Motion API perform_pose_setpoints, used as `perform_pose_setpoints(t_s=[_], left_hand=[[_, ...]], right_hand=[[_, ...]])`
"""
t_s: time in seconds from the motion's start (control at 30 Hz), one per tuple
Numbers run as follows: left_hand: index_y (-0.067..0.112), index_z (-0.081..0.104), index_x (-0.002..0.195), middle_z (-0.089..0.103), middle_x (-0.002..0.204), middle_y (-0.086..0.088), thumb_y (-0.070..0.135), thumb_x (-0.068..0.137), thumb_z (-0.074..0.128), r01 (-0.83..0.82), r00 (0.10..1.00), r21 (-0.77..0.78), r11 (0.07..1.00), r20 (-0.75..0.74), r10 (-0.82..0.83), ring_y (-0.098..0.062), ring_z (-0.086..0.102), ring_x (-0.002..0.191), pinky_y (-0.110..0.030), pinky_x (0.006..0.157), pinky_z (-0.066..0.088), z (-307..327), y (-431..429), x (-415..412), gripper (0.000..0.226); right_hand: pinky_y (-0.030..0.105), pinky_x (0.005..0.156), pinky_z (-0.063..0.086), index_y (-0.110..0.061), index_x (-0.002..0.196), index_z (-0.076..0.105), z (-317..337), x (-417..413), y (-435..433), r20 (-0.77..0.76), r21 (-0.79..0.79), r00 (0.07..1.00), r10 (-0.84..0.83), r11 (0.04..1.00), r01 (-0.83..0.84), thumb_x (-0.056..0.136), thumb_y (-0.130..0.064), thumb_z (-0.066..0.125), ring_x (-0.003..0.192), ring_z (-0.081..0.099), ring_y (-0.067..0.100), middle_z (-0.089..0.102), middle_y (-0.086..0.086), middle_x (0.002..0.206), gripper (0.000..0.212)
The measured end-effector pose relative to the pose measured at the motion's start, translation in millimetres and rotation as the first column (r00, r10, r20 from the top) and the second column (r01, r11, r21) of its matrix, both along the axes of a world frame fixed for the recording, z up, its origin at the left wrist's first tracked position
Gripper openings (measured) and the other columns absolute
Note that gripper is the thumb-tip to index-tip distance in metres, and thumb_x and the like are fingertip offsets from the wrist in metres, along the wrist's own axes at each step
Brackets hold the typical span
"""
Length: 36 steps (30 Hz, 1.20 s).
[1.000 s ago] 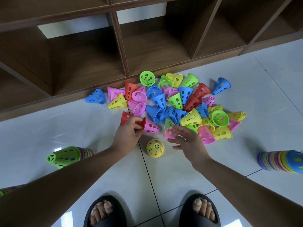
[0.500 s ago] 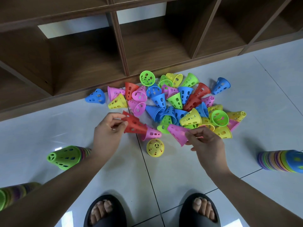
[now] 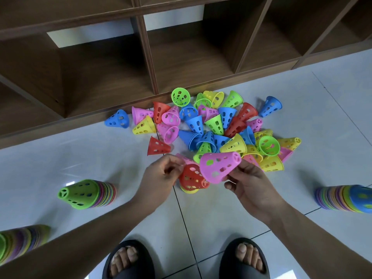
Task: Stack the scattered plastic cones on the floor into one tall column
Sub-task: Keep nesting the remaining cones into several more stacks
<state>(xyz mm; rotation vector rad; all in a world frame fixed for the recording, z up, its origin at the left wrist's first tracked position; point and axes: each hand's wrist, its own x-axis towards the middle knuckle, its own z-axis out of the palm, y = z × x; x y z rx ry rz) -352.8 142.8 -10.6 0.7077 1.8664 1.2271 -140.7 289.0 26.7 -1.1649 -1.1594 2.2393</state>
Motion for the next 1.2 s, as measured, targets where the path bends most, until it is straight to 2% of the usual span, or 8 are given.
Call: perform_pose_setpoints(t_s=[0.1, 0.23, 0.4, 0.57, 0.7, 0.83, 1.0, 1.2], left_hand=[[0.033, 0.074, 0.098, 0.078, 0.089, 0.012, 0.017, 0.099, 0.073, 0.026, 0.999, -0.071, 0.997, -0.040, -0.029, -0.005, 0.068, 0.075, -0.030, 0.076, 0.055, -12, -2, 6, 0.016], [0.030, 0.072, 0.097, 0.076, 0.084, 0.012, 0.022, 0.098, 0.074, 0.026, 0.989, -0.137, 0.990, -0.139, -0.045, -0.008, 0.069, 0.073, -0.032, 0.073, 0.058, -19, -2, 9, 0.008], [0.027, 0.072, 0.098, 0.076, 0.087, 0.015, 0.016, 0.095, 0.075, 0.001, 0.988, -0.165, 0.986, -0.153, -0.027, -0.002, 0.071, 0.079, -0.013, 0.072, 0.050, -25, -3, 2, 0.012], [0.031, 0.071, 0.107, 0.070, 0.105, 0.019, 0.018, 0.093, 0.076, -0.066, 0.948, -0.144, 0.987, -0.317, 0.017, 0.000, 0.067, 0.091, -0.029, 0.088, 0.057, -33, -1, -28, 0.020], [0.042, 0.065, 0.109, 0.050, 0.116, 0.034, 0.009, 0.088, 0.076, -0.166, 0.900, -0.051, 0.985, -0.415, 0.131, -0.007, 0.061, 0.102, -0.026, 0.094, 0.052, -30, 2, -49, 0.040], [0.033, 0.064, 0.115, 0.043, 0.122, 0.015, 0.013, 0.086, 0.078, -0.197, 0.844, -0.091, 0.976, -0.523, 0.121, -0.023, 0.061, 0.115, -0.042, 0.102, 0.053, -41, 1, -67, 0.038], [0.031, 0.069, 0.113, 0.059, 0.120, 0.011, 0.015, 0.092, 0.075, -0.137, 0.866, -0.142, 0.980, -0.498, 0.049, -0.017, 0.064, 0.113, -0.032, 0.099, 0.050, -50, 0, -75, 0.027], [0.029, 0.071, 0.114, 0.073, 0.117, 0.015, 0.018, 0.095, 0.071, -0.123, 0.892, -0.195, 0.973, -0.452, 0.022, -0.007, 0.067, 0.110, -0.025, 0.095, 0.048, -51, -4, -72, 0.022]], right_hand=[[0.027, 0.062, 0.046, 0.001, 0.113, 0.072, -8, -4, -5, 0.099, 0.113, 0.990, 0.101, 0.987, -0.112, 0.102, 0.005, 0.055, 0.075, 0.061, 0.017, 0.070, 0.013, 0.091, 0.020], [0.028, 0.060, 0.047, -0.004, 0.104, 0.074, -22, -13, -8, 0.266, 0.181, 0.956, 0.122, 0.968, -0.174, 0.100, 0.000, 0.065, 0.073, 0.064, 0.019, 0.074, 0.011, 0.086, 0.011], [0.033, 0.061, 0.051, -0.013, 0.097, 0.075, -39, -18, -5, 0.435, 0.234, 0.889, 0.141, 0.936, -0.263, 0.097, -0.007, 0.073, 0.069, 0.069, 0.015, 0.077, 0.007, 0.083, 0.007], [0.038, 0.068, 0.057, -0.022, 0.095, 0.074, -47, -11, 4, 0.549, 0.337, 0.830, 0.099, 0.883, -0.327, 0.096, -0.013, 0.073, 0.073, 0.076, 0.013, 0.078, -0.004, 0.088, 0.010], [0.028, 0.067, 0.056, -0.027, 0.097, 0.073, -44, -1, 20, 0.601, 0.512, 0.797, -0.060, 0.794, -0.327, 0.097, -0.011, 0.068, 0.073, 0.074, 0.005, 0.075, -0.006, 0.085, 0.017], [0.032, 0.068, 0.055, -0.027, 0.099, 0.073, -40, 7, 41, 0.574, 0.682, 0.790, -0.215, 0.658, -0.317, 0.092, -0.007, 0.069, 0.075, 0.070, 0.013, 0.068, -0.005, 0.101, 0.021], [0.015, 0.074, 0.048, -0.023, 0.108, 0.074, -39, 10, 60, 0.562, 0.745, 0.783, -0.265, 0.574, -0.340, 0.095, -0.005, 0.069, 0.082, 0.067, 0.003, 0.059, -0.006, 0.123, 0.023], [0.016, 0.077, 0.047, -0.023, 0.114, 0.076, -42, 9, 67, 0.607, 0.715, 0.765, -0.214, 0.567, -0.409, 0.097, -0.007, 0.066, 0.088, 0.068, 0.007, 0.063, -0.008, 0.125, 0.025]])
